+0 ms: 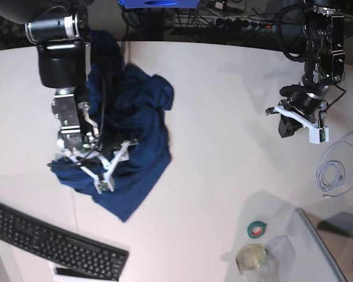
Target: Layout the t-shirt on the table in an organized manner, then fold the t-shirt properly
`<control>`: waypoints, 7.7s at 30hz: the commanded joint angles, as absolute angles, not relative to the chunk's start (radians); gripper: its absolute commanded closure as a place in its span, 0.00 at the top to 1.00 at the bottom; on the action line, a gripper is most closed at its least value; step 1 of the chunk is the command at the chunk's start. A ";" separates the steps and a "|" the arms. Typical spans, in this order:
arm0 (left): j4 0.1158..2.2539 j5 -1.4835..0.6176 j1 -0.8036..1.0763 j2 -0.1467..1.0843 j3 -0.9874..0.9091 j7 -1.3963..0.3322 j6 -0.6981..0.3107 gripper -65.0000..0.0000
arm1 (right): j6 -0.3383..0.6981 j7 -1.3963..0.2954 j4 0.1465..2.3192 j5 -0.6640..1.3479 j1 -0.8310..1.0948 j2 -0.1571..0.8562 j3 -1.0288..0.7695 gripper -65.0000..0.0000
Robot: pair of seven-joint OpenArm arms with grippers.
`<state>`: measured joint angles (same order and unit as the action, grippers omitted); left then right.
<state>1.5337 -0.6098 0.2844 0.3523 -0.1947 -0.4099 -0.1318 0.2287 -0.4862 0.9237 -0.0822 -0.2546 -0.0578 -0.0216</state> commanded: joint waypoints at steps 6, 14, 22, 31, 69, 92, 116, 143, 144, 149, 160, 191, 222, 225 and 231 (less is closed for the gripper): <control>1.557 -0.618 0.295 0.364 -0.205 -0.392 -0.137 0.00 | 0.240 -0.538 0.963 -0.093 -0.312 -0.081 0.143 0.54; 1.547 -0.618 0.295 0.364 -0.213 -0.392 -0.137 0.00 | 0.245 -0.825 1.523 -0.093 -0.142 -0.058 0.087 0.54; 1.544 -0.618 0.297 0.378 -0.372 -0.392 -0.137 0.00 | 0.249 -0.929 1.842 -0.093 0.168 -0.047 0.173 0.60; 1.478 -0.616 0.300 0.381 -0.524 -0.394 -0.142 0.00 | 0.240 -0.828 1.742 -0.093 0.239 -0.019 0.265 0.67; 1.486 -0.332 0.317 0.308 -0.521 -0.392 -0.143 0.00 | 0.249 -0.909 1.814 -0.091 0.185 -0.047 0.140 0.52; 1.484 -0.332 0.315 0.306 -0.521 -0.392 -0.143 0.00 | 0.248 -0.858 1.793 0.038 0.154 -0.010 0.133 0.03; 1.477 -0.332 0.317 0.305 -0.521 -0.392 -0.143 0.00 | 0.366 -0.897 1.618 0.044 0.102 -0.013 0.007 0.50; 1.477 -0.332 0.317 0.305 -0.519 -0.392 -0.143 0.00 | 0.521 -1.012 1.860 0.041 0.065 -0.024 -0.208 0.01; 1.477 -0.332 0.315 0.305 -0.519 -0.392 -0.143 0.00 | 0.521 -1.021 1.885 0.039 0.053 -0.016 -0.219 0.01; 1.481 -0.331 0.314 0.305 -0.519 -0.392 -0.143 0.00 | 0.521 -1.072 1.906 0.039 -0.028 0.065 -0.263 0.01; 1.484 -0.332 0.314 0.305 -0.519 -0.392 -0.143 0.00 | 0.512 -0.934 1.506 0.038 -0.306 0.225 -0.266 0.01; 1.484 -0.325 0.318 0.285 -0.519 -0.392 -0.143 0.00 | 0.151 -0.791 1.514 0.036 0.025 0.076 0.004 0.56; 1.484 -0.325 0.315 0.283 -0.519 -0.392 -0.143 0.00 | 0.186 -0.993 2.012 0.039 0.102 0.108 -0.188 0.00; 1.484 -0.325 0.312 0.277 -0.519 -0.392 -0.143 0.00 | 0.275 -0.992 2.015 0.039 0.062 0.133 -0.265 0.00; 1.483 -0.325 0.309 0.277 -0.519 -0.392 -0.143 0.00 | 0.325 -1.001 2.014 0.039 -0.018 0.173 -0.455 0.00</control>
<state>1.4643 -0.3214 0.3130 0.2611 -0.5137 -0.4122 -0.1467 0.3305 -1.0271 1.9961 0.0425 0.0025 0.1547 -0.4492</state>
